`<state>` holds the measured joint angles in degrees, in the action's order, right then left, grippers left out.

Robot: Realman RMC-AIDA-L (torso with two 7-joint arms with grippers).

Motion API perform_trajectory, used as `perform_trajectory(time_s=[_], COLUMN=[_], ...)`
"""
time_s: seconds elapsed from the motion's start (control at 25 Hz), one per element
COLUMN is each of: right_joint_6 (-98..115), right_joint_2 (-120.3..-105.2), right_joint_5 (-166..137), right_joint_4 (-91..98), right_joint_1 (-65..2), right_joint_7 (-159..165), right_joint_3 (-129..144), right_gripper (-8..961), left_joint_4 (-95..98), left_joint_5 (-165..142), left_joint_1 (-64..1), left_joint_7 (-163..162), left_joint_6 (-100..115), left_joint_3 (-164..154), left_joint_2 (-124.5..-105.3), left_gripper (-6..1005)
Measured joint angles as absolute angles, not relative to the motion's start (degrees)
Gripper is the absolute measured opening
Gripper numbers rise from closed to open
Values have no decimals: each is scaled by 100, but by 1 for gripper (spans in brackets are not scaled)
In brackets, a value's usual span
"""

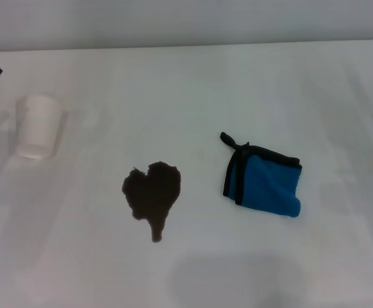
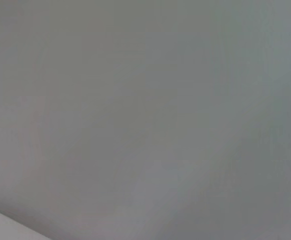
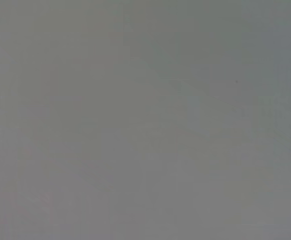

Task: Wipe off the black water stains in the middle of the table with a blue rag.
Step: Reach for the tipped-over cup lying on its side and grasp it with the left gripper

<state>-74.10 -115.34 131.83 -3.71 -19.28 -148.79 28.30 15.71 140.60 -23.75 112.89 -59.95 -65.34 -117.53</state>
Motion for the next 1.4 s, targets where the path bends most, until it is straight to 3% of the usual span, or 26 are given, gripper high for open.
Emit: perform_trajectory(time_s=[0.24, 0.4, 0.56, 0.72, 1.2, 1.4], right_joint_6=[-7355, -7250, -7065, -6938, -6888, -6884], right_joint_2=[-11530, -11526, -11527, -11529, -11540, -11543], right_joint_5=[13183, 13183, 13184, 13184, 13230, 13241], right_joint_4=[-233, -165, -74, -65, -61, -63], right_joint_1=[-1969, -2006, -2033, -2094, -2187, -2189], right_joint_7=[-14878, -14878, -14878, -14880, -14890, -14889], right_joint_3=[2830, 2830, 2820, 2787, 2757, 2743], right_gripper=[859, 859, 859, 859, 859, 859], left_joint_4=[3031, 3933, 4594, 5156, 5248, 5020], left_joint_5=[11879, 10172, 8889, 7427, 4397, 3913], left_joint_1=[-2157, -2145, -2231, -2507, -4128, -4580], left_joint_7=[8970, 6469, 4813, 3638, 2340, 2242], left_joint_6=[-5659, -5726, -6242, -7153, -8424, -8633], left_joint_3=[-6483, -6446, -6076, -5195, -4608, -4609], left_joint_2=[-11337, -10790, -10378, -10234, -9852, -9818], left_gripper=[890, 891, 891, 891, 890, 890])
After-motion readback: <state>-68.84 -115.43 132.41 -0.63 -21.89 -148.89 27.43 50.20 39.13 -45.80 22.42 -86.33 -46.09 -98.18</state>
